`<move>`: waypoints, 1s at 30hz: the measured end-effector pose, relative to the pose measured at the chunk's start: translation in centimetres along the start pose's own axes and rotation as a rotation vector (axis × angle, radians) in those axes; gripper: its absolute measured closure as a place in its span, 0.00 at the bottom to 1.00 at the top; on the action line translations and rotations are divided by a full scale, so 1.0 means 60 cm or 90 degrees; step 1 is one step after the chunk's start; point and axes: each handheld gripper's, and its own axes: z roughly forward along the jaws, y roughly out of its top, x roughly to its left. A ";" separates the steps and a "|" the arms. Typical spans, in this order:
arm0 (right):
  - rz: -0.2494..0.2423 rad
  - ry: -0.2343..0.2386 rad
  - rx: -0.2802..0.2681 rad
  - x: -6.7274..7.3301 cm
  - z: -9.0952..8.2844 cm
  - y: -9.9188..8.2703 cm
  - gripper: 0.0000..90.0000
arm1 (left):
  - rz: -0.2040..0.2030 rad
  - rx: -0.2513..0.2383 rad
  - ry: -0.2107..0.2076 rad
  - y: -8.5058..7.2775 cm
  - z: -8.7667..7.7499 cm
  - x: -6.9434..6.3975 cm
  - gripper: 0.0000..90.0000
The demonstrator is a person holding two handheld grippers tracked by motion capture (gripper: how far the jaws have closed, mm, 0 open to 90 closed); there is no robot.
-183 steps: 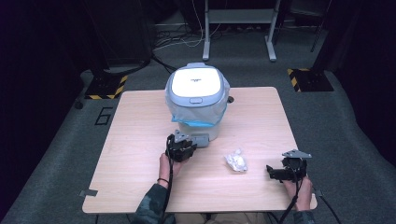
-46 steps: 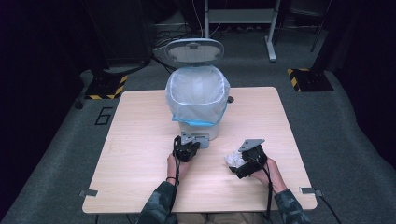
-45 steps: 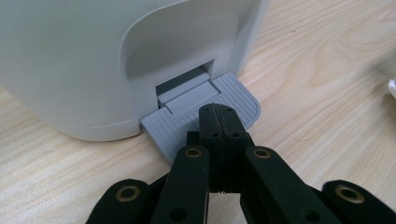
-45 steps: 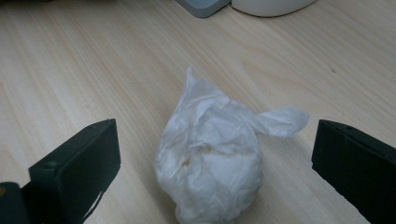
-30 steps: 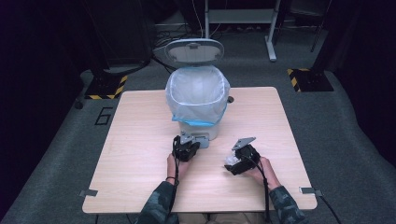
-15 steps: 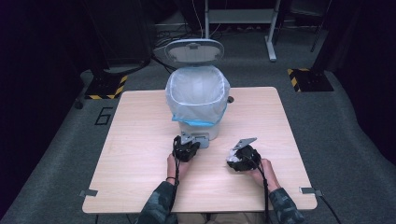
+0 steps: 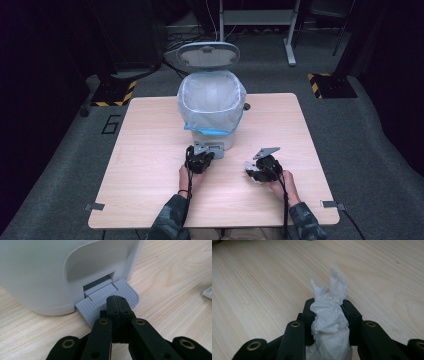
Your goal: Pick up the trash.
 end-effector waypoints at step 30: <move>0.025 0.023 -0.045 -0.007 -0.064 0.055 0.77 | -0.005 0.003 -0.006 0.000 0.000 0.004 1.00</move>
